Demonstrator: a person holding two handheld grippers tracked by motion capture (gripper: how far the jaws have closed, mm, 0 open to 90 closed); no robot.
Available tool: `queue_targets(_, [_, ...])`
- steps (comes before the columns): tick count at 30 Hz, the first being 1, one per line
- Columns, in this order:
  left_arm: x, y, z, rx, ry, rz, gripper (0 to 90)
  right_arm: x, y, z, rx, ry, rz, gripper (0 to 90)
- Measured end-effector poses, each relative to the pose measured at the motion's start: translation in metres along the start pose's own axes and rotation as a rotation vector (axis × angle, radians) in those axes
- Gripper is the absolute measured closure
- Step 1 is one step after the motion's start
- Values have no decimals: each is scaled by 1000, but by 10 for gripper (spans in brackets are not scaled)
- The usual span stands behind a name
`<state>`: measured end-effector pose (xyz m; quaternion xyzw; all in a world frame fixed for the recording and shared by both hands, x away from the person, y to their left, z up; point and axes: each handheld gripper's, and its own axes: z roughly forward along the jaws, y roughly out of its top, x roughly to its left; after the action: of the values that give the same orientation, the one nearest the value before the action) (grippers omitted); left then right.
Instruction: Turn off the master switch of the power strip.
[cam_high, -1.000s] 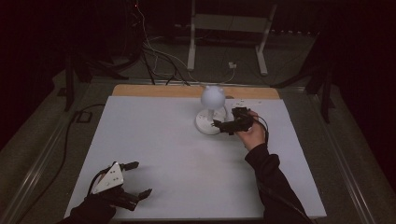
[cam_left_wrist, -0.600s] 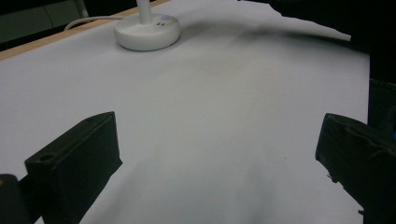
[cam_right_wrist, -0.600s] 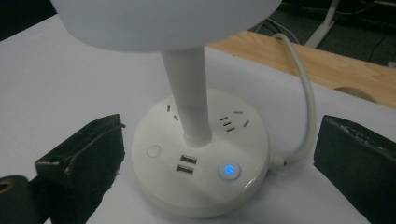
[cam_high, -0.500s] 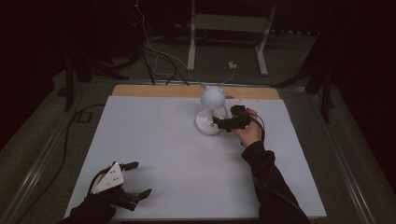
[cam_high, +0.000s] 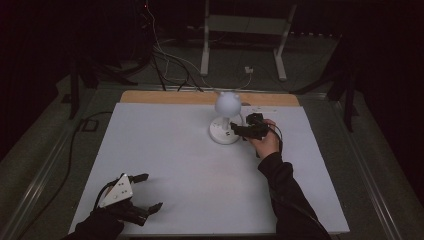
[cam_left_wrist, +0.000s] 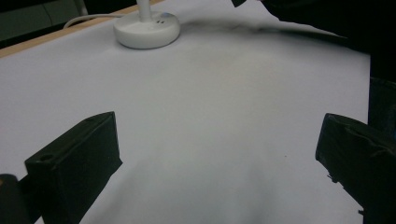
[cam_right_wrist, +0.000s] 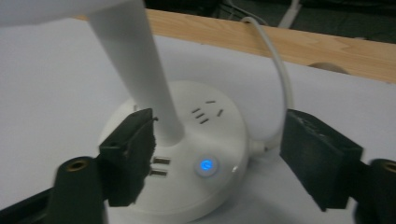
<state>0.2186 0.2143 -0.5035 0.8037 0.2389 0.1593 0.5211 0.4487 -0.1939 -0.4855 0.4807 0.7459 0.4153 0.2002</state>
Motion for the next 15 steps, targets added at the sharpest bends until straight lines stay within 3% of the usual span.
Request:
queue_targets(9, [0, 0, 0, 2, 1, 1, 4, -3, -1, -2, 13, -50, 65, 646])
queue_targets(15, [0, 0, 0, 3, 1, 3, 4, -3, -1, -3, 14, -74, 67, 794])
